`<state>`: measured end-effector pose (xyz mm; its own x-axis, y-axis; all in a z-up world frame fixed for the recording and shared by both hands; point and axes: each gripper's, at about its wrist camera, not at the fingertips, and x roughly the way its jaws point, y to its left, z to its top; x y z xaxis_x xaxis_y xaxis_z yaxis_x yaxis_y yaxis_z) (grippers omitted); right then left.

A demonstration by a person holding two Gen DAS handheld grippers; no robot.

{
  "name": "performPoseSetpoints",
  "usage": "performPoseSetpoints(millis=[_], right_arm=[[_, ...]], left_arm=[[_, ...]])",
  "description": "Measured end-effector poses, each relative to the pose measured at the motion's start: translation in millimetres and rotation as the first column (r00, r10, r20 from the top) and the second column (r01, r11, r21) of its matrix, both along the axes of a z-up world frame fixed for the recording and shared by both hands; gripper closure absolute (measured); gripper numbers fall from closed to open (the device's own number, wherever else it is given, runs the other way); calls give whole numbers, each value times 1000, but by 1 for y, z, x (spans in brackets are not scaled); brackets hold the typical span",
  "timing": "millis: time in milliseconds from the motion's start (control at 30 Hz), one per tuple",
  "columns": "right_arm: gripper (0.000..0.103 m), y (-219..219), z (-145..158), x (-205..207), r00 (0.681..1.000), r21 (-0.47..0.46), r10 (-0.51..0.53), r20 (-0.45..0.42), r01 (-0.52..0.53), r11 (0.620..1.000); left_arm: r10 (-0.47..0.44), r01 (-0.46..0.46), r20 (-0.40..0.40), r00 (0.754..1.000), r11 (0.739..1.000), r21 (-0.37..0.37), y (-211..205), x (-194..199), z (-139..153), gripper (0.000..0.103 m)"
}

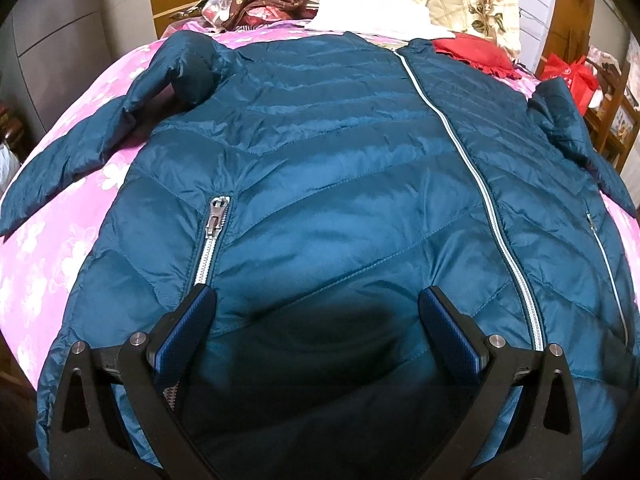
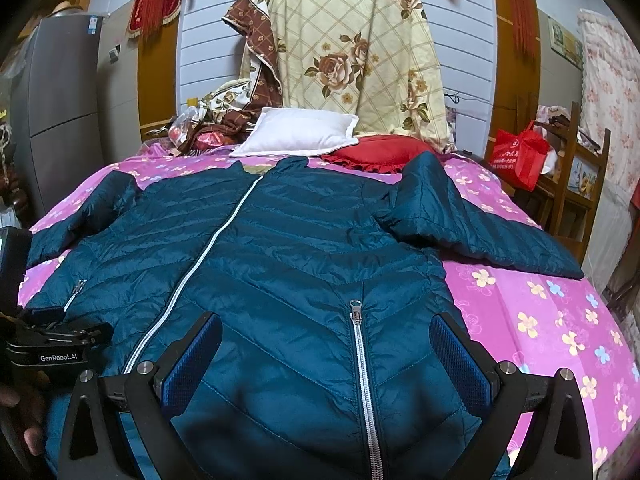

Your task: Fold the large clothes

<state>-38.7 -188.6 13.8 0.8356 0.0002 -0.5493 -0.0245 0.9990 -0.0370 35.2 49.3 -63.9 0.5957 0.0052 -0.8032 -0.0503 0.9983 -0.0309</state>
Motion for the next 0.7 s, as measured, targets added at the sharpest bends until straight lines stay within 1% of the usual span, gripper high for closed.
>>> performPoseSetpoints(millis=[700], right_arm=[[0, -2, 1, 0, 1000, -10, -3, 2, 3, 1000]], left_arm=[[-4, 4, -5, 1000, 1000, 22, -6, 2, -2, 0]])
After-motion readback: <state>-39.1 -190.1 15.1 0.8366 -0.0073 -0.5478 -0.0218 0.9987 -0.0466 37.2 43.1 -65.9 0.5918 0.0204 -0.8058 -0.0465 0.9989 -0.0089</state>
